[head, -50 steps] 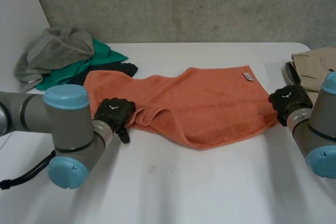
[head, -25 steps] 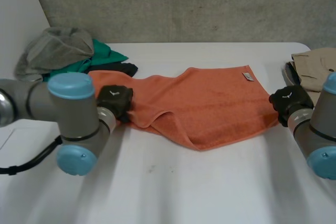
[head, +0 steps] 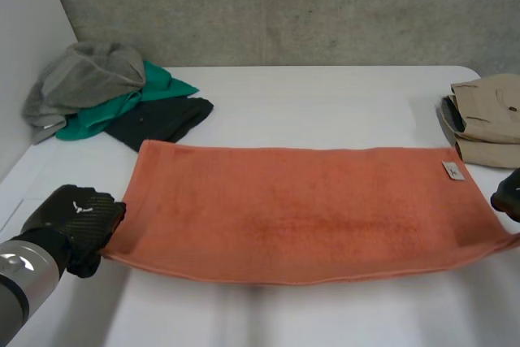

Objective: Fold the laundry.

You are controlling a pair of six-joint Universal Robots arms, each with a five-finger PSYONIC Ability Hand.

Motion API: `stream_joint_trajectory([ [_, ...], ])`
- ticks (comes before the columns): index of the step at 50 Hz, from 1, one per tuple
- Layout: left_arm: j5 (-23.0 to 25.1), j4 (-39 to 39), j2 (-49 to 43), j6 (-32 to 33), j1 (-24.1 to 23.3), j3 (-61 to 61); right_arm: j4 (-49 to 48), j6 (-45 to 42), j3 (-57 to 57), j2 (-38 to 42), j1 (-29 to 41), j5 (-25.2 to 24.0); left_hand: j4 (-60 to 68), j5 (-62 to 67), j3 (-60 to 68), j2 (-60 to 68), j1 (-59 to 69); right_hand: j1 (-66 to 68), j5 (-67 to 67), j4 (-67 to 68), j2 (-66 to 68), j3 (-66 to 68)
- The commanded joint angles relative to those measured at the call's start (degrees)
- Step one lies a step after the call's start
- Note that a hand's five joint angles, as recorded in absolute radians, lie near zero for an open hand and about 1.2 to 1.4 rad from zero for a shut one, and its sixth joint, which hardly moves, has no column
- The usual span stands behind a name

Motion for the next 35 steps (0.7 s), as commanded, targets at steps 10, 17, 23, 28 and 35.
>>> stream_joint_trajectory([
  [10, 1.92, 19.10, -26.84, -0.19, -0.15, 15.77, -19.88, 8.67, -11.72, 19.82, 6.92, 4.99, 11.27, 13.64, 11.62, 11.37, 13.93, 16.11, 13.52, 10.95, 12.36, 11.35],
  [17, 1.57, 24.02, -38.87, -0.20, -0.67, 27.89, -28.75, 8.93, -19.89, 28.78, 9.12, 6.67, 11.27, 13.64, 11.62, 11.37, 13.93, 16.11, 13.52, 10.95, 12.36, 11.35],
  [23, -1.24, 27.54, -46.53, 0.07, -2.78, 36.16, -35.60, 8.58, -27.09, 36.51, 10.00, 7.20, 11.27, 13.64, 11.62, 11.37, 13.93, 16.11, 13.52, 10.95, 12.36, 11.35],
  [28, -3.70, 31.14, -53.56, 0.85, -4.01, 43.98, -39.48, 8.32, -32.20, 41.61, 10.70, 8.86, 11.27, 13.64, 11.62, 11.37, 13.93, 16.11, 13.52, 10.95, 12.36, 11.35],
  [35, -3.97, 32.47, -57.97, 4.63, -7.08, 48.48, -44.58, 8.58, -35.37, 45.40, 12.37, 11.24, -58.73, -56.36, -58.38, -58.63, -56.07, -53.89, -56.48, -59.05, -57.64, -58.65],
])
